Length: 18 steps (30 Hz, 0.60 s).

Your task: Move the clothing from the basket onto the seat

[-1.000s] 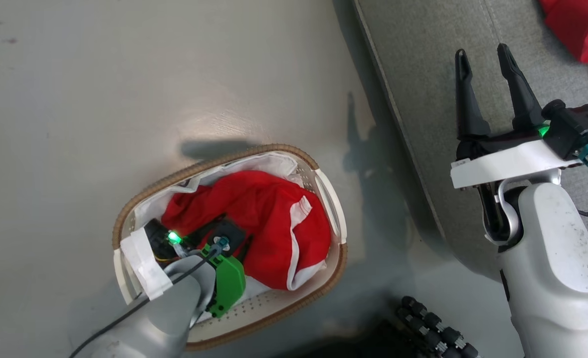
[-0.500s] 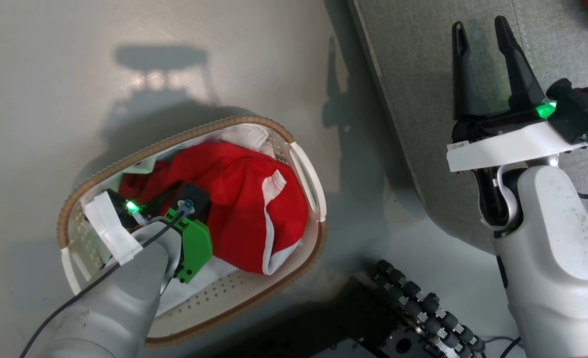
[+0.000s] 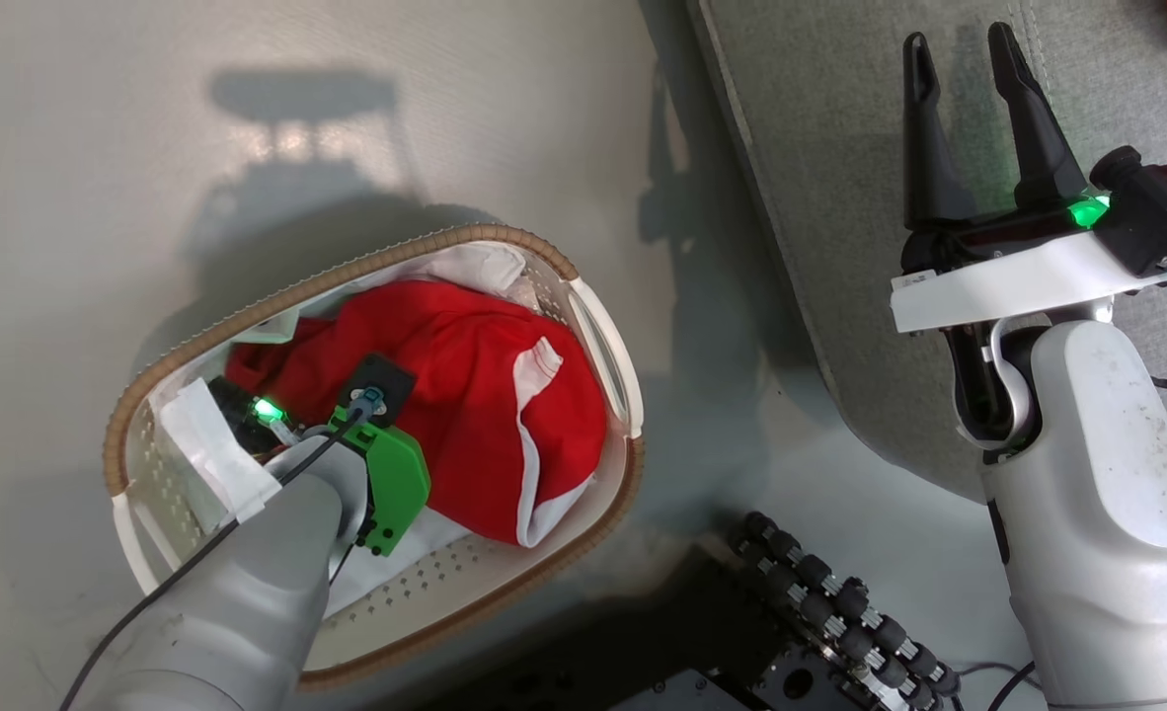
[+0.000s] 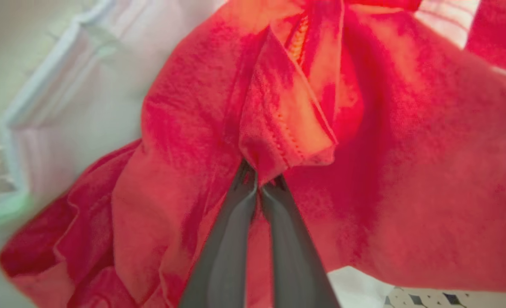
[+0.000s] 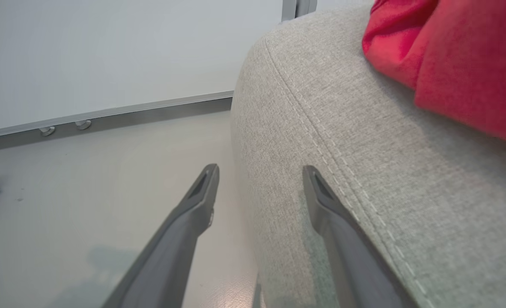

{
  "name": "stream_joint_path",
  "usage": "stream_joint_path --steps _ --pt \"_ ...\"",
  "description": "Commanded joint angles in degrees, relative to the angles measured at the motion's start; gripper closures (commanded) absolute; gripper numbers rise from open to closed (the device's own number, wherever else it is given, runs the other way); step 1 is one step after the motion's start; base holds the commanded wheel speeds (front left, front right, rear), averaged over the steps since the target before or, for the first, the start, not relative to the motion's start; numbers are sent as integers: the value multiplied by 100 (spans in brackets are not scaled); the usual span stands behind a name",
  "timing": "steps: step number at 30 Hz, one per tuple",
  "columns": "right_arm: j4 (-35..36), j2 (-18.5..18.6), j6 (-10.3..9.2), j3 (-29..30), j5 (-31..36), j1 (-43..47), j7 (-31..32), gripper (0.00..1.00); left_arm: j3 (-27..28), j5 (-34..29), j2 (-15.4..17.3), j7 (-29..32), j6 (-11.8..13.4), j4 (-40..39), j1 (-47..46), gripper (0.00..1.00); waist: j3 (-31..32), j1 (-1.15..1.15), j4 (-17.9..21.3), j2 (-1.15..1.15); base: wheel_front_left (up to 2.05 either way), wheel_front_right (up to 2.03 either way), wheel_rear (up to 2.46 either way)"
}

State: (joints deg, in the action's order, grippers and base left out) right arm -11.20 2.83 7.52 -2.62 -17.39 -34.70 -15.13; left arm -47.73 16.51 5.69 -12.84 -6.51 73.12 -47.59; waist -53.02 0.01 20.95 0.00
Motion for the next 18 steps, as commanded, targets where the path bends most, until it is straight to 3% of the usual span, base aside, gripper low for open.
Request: stream_joint_path --steps 1,10,18 --pt "-42 13 -6 26 67 20 -2 0 24 33 -35 -62 -18 -11 89 100 153 -1 -100 0 0 0 0" --pt "-211 15 -6 102 352 235 -3 0 20 286 -145 -235 -87 -416 430 100 886 -1 -405 0 0 0 0" --pt "-406 17 -6 169 717 589 -3 0 100 379 125 -230 -103 -1758 1066 100 1837 -1 -729 0 0 0 0"
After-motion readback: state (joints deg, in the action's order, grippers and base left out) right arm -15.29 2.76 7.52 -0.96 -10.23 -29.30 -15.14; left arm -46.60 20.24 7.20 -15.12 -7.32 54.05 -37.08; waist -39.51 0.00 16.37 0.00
